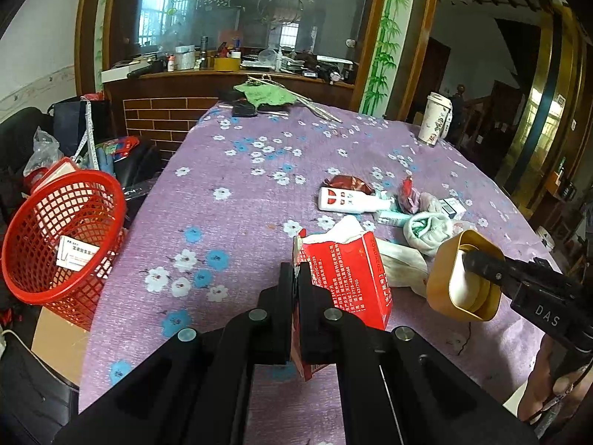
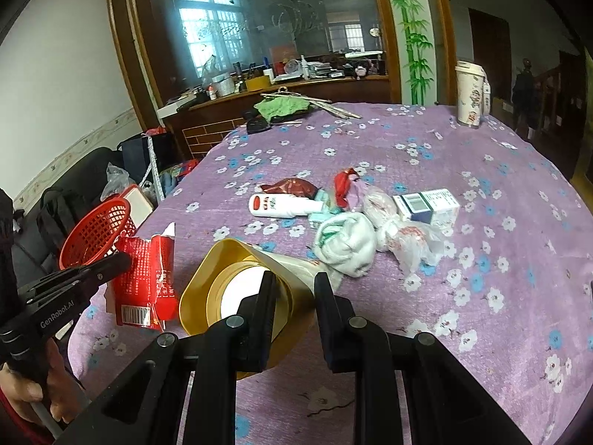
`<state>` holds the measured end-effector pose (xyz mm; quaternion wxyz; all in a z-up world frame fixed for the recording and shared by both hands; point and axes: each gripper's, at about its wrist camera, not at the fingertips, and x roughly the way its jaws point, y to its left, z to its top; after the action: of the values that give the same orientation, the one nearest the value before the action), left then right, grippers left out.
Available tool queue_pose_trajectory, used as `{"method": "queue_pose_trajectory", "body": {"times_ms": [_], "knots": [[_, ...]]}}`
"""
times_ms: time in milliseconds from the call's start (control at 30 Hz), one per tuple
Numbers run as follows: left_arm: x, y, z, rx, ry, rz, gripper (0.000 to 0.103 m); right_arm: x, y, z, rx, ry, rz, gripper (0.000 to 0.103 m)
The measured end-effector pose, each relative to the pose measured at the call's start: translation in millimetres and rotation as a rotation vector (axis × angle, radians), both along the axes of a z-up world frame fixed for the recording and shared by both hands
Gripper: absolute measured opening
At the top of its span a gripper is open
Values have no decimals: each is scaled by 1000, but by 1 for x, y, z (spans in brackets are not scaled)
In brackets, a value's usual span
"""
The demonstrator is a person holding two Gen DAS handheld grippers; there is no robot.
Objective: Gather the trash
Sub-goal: 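Carry the red packaging and gold cup to the wastebasket and release both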
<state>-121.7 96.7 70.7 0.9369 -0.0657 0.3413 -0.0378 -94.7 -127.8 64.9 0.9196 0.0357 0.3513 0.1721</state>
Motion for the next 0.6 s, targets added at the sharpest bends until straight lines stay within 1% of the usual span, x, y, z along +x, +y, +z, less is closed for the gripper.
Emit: {"method": "queue_pose_trajectory", "body": {"times_ms": [267, 333, 433, 600], "knots": [[-7, 27, 13, -2, -27, 57, 2, 12, 32, 6, 11, 28, 90, 22], [-9, 39, 18, -3, -37, 80, 2, 16, 42, 8, 21, 41, 117, 23], [-14, 59, 25, -7, -52, 121, 2, 19, 62, 14, 4, 32, 153, 23], [-20, 97, 36, -12, -72, 194, 2, 27, 96, 22, 2, 46, 231, 23]]}}
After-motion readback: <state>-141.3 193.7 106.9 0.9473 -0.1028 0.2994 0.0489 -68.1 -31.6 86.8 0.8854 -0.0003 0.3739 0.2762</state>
